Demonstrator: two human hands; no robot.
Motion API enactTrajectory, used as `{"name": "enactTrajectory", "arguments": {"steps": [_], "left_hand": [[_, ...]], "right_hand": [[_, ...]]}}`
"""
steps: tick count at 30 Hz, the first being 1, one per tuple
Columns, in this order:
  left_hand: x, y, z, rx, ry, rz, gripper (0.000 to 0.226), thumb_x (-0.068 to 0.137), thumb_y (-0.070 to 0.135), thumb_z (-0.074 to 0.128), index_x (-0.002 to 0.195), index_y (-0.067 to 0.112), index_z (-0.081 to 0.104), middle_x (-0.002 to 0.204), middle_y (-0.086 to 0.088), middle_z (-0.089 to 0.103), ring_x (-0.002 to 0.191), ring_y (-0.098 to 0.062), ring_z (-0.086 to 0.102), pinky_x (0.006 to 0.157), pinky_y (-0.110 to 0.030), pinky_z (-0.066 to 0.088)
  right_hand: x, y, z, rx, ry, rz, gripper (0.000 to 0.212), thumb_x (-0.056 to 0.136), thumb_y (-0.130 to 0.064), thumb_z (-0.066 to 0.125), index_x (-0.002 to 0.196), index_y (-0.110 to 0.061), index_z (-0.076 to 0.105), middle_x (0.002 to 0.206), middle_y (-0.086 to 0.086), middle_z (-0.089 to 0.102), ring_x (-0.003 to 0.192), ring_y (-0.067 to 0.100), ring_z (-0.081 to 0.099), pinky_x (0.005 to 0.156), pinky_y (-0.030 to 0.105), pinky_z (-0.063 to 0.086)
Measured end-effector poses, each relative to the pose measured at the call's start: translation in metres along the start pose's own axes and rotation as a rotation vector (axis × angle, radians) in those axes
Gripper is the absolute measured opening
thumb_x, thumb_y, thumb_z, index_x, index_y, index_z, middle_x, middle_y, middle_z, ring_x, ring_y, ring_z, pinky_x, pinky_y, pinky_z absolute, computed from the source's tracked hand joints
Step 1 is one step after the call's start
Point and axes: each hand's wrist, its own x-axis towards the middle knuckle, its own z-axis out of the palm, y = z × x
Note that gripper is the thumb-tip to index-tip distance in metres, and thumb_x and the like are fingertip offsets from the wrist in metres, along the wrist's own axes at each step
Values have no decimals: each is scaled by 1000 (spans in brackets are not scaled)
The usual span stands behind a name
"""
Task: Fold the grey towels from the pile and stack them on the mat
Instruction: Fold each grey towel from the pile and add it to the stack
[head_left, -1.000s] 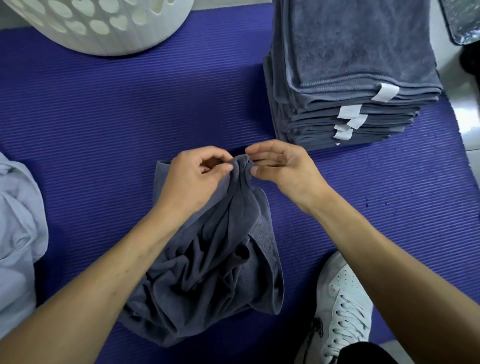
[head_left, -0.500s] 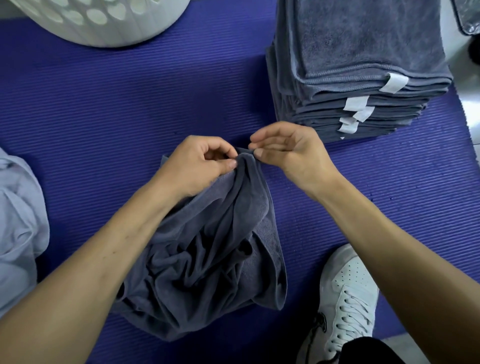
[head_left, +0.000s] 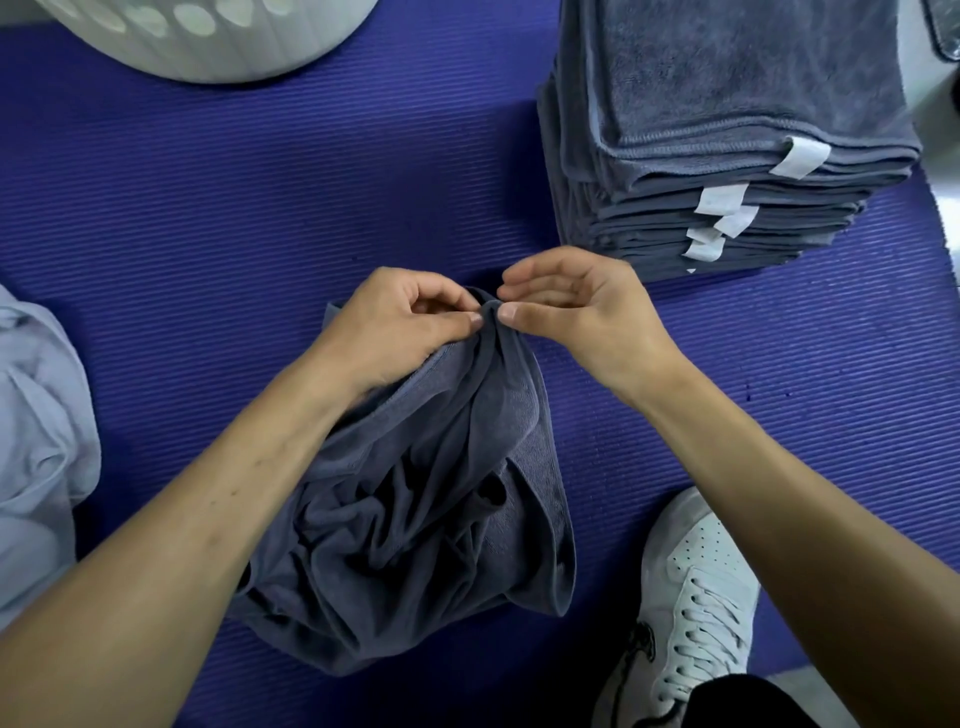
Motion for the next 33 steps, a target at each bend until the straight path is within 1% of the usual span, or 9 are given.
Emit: {"name": "enactTrajectory", "arguments": {"steps": [6,9,13,16,19,22,26,29,33], "left_hand": [[0,-4,0,-5,-9,-11,2,86,22,75,88,23,77,89,-8,74,78,-12,66,80,-30,55],[2,-10,4,-2,31,15,4,86,19,75,87,23,75,84,-5,74,74,-9,64,78,-28,53],[1,-23,13,41,73,13,15,86,18,75,96,27,69,72,7,65,63,-4,58,72,-28,51],[-4,-33,17,84,83,-5,17,83,19,78,93,30,69,72,11,61,57,6,52,70,-19,48],[-11,-34,18,160,100,-14,11,82,21,79,90,26,73,75,11,66,58,9,54,64,-8,42],[-18,-30,15,246,116,-28,5,83,24,78,83,25,73,71,12,67,60,6,56,60,-11,41],[-31,-21,7,295,172,-63,13,86,27,74,76,28,67,70,9,64,63,-4,55,56,-14,37],[-49,-13,3,322,247,-74,12,90,27,71,79,24,66,68,8,62,57,-2,52,50,-14,33],[-88,1,-4,381,260,-63,12,96,23,62,85,18,61,67,-2,69,45,-4,58,40,-14,37]], "right_hand": [[2,1,0,-86,28,15,23,81,-3,78,100,-12,70,94,2,75,89,10,72,82,19,56],[5,5,-2,-183,-12,61,25,83,-3,76,104,-14,71,95,-2,75,89,5,71,83,18,55],[6,11,-9,-450,-55,100,27,85,1,70,105,-18,73,93,-6,72,86,-1,68,79,14,53],[3,11,-10,-597,-89,104,27,84,3,68,102,-15,75,85,-10,70,80,-7,64,75,9,52],[-1,10,-4,-729,-135,91,23,82,2,63,94,-12,77,84,-2,74,82,7,68,79,22,55],[-1,9,3,-863,-179,104,17,85,-4,57,89,-7,74,81,9,71,82,25,66,71,36,56],[-10,-1,12,-867,-201,114,21,96,-14,53,81,-6,66,72,6,63,71,27,60,58,32,50],[-28,-15,16,-870,-163,31,25,99,-17,51,85,-3,66,76,7,63,74,29,59,63,36,49],[-55,-45,15,-921,-101,-64,20,98,-13,49,92,-5,67,83,12,68,74,29,61,68,37,53]]}}
